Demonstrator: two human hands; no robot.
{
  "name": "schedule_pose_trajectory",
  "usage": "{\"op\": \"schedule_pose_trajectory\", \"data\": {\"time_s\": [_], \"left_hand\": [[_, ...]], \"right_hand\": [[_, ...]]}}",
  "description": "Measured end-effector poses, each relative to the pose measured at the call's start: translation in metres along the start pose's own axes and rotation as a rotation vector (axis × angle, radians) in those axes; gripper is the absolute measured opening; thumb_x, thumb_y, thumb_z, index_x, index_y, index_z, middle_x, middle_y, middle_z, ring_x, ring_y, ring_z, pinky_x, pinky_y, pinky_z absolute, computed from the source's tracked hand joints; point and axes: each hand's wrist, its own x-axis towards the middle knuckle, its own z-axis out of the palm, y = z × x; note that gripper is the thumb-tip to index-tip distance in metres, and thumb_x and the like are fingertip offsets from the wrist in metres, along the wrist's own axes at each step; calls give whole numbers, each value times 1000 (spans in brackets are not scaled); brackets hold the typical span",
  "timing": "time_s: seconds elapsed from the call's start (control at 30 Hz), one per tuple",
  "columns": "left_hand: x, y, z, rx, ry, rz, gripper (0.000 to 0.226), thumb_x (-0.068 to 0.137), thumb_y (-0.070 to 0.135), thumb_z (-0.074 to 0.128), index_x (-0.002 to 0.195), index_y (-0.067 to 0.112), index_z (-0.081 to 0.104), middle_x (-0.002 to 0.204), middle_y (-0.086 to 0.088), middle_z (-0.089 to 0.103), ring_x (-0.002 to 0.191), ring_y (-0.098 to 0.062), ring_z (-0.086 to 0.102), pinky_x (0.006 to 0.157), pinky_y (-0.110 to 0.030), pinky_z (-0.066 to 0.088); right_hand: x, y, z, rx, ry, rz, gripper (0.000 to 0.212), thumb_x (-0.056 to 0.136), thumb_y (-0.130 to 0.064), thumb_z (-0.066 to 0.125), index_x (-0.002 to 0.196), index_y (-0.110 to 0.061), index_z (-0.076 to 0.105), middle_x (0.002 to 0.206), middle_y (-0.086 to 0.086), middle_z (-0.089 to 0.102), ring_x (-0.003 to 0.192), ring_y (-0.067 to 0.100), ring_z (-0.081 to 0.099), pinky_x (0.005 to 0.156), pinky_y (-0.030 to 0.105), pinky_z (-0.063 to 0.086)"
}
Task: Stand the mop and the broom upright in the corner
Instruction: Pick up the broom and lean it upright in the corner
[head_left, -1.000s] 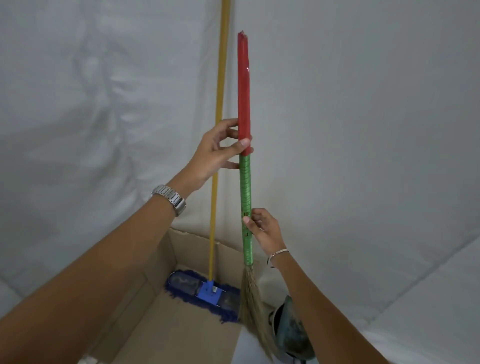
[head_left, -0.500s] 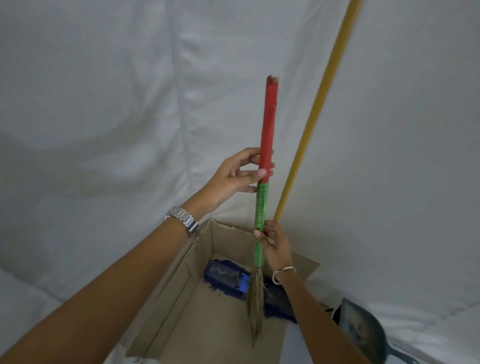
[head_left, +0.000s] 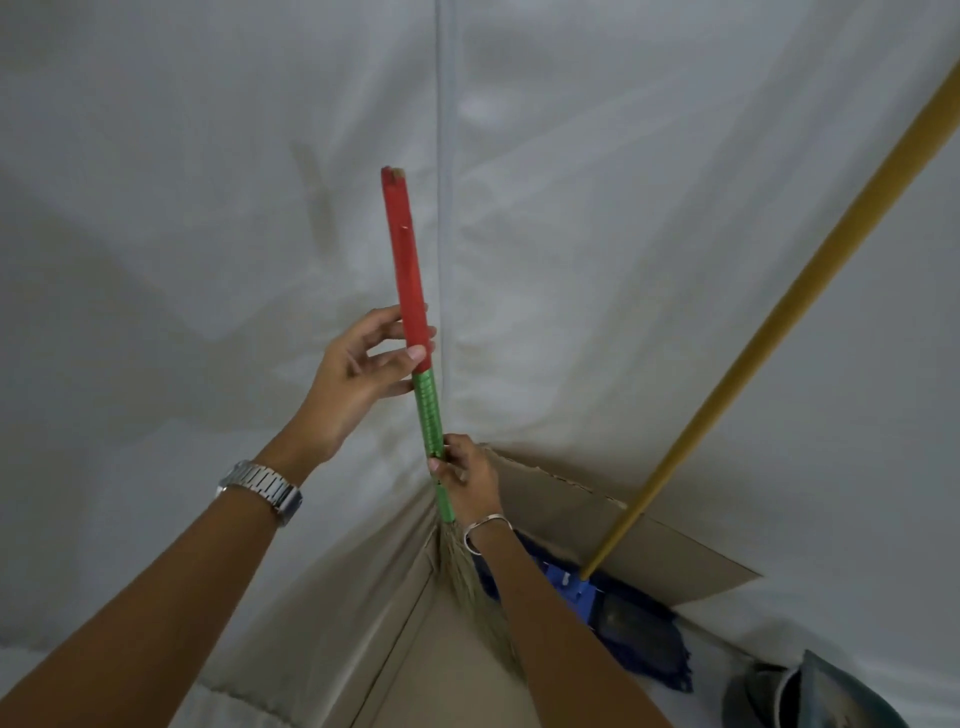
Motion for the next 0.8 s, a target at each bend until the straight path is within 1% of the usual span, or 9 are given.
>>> {"op": "schedule_pose_trajectory", "data": {"time_s": [0.1, 0.2, 0.3, 0.37, 0.47, 0.53, 0.57, 0.7, 0.8], "left_hand": [[6, -25, -21, -3, 149, 9, 34, 87, 4, 58, 117, 20, 55, 108, -2, 65, 100, -17, 67, 81, -42, 59], [5, -46, -36, -55, 340, 14, 31, 87, 4, 58, 116, 17, 57, 108, -2, 64, 96, -13, 66, 79, -39, 59], [4, -59, -45, -101, 473, 3, 31, 87, 5, 60, 116, 14, 56, 101, 6, 65, 92, -6, 66, 77, -34, 60], [4, -61, -47, -92, 509, -4, 32, 86, 6, 62, 117, 13, 57, 99, 7, 65, 93, -7, 66, 76, -32, 59], [7, -61, -46, -87, 548, -2, 38, 83, 7, 66, 120, 8, 58, 106, -5, 67, 103, -21, 66, 76, -31, 59], [8, -61, -42, -84, 567, 11, 41, 81, 7, 68, 121, 7, 58, 111, -11, 66, 106, -26, 65, 76, -33, 60], [7, -62, -41, -80, 574, 17, 42, 80, 7, 69, 121, 8, 58, 111, -12, 66, 107, -27, 64, 77, -36, 60], [2, -60, -39, -84, 585, 14, 45, 75, 10, 73, 118, 11, 60, 111, -10, 66, 108, -26, 64, 84, -48, 56], [-5, -55, -36, -64, 595, 24, 47, 66, 26, 77, 111, 21, 63, 109, -7, 67, 106, -22, 65, 89, -53, 53]], "right_hand": [[20, 9, 29, 1, 1, -12, 22, 79, -13, 62, 100, -20, 61, 97, 4, 60, 94, 21, 60, 90, 50, 49], [32, 12, 48, -26, 2, -27, 24, 78, -16, 64, 101, -20, 63, 102, 10, 62, 95, 20, 61, 88, 47, 50], [37, 12, 61, -51, -10, -24, 24, 78, -19, 66, 101, -23, 64, 104, 12, 63, 98, 24, 61, 88, 47, 50], [38, 12, 65, -53, 2, -20, 23, 78, -19, 66, 100, -23, 65, 103, 11, 64, 97, 23, 61, 87, 45, 51], [38, 12, 64, -50, 19, -18, 22, 79, -18, 66, 100, -22, 65, 102, 10, 62, 96, 21, 61, 85, 39, 52], [38, 14, 63, -43, 24, -15, 22, 79, -17, 66, 100, -22, 65, 102, 9, 62, 96, 20, 61, 83, 34, 51], [39, 15, 62, -42, 22, -20, 23, 79, -17, 67, 101, -22, 65, 102, 9, 62, 95, 19, 60, 82, 33, 50], [36, 17, 59, -45, 9, -22, 24, 80, -17, 66, 103, -21, 64, 105, 11, 62, 98, 20, 60, 85, 35, 50], [31, 16, 56, -68, -7, -31, 26, 82, -18, 63, 108, -20, 63, 109, 11, 63, 102, 22, 59, 87, 37, 49]]}}
